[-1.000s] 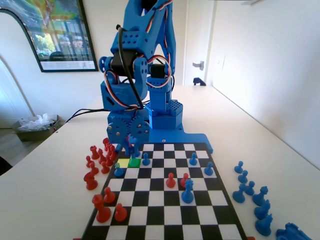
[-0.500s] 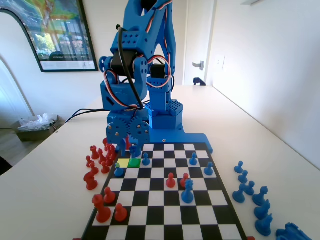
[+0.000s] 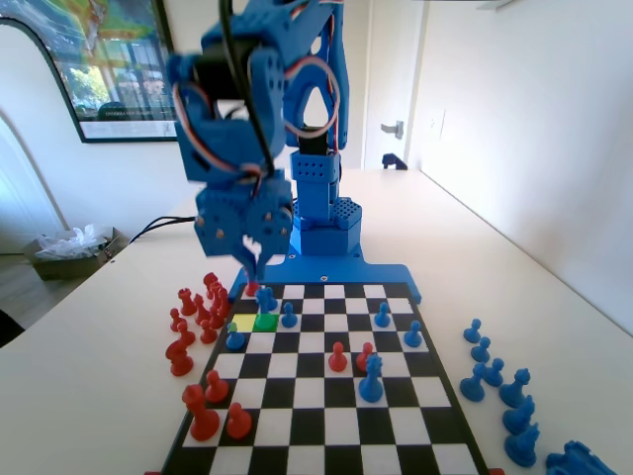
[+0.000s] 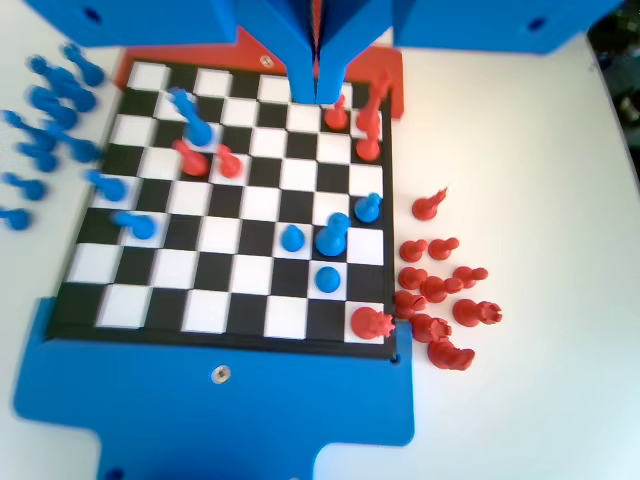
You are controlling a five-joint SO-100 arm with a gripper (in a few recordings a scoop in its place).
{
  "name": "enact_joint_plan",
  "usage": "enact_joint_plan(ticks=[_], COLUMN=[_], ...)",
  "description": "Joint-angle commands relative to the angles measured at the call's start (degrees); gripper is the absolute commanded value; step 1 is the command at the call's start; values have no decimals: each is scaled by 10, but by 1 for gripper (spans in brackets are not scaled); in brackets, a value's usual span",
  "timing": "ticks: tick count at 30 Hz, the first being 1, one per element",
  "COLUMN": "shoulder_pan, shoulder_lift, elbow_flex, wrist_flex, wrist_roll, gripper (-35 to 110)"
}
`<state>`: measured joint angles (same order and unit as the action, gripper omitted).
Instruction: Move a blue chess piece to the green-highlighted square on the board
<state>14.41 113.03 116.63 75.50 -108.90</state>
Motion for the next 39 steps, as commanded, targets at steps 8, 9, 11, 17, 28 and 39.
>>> enact_joint_plan(ticks=[8,9,11,17,28,39], shoulder_pan=[-67,-74,-85,-124,-163,-136], shoulder_lift=[280,311,359,478,564,619], elbow_flex=[-33,-25,-10,31,77,80], wrist_flex=[166,178,191,219,162,148], wrist_roll=[17,17,18,33,73,72], gripper=[1,1,1,1,1,1])
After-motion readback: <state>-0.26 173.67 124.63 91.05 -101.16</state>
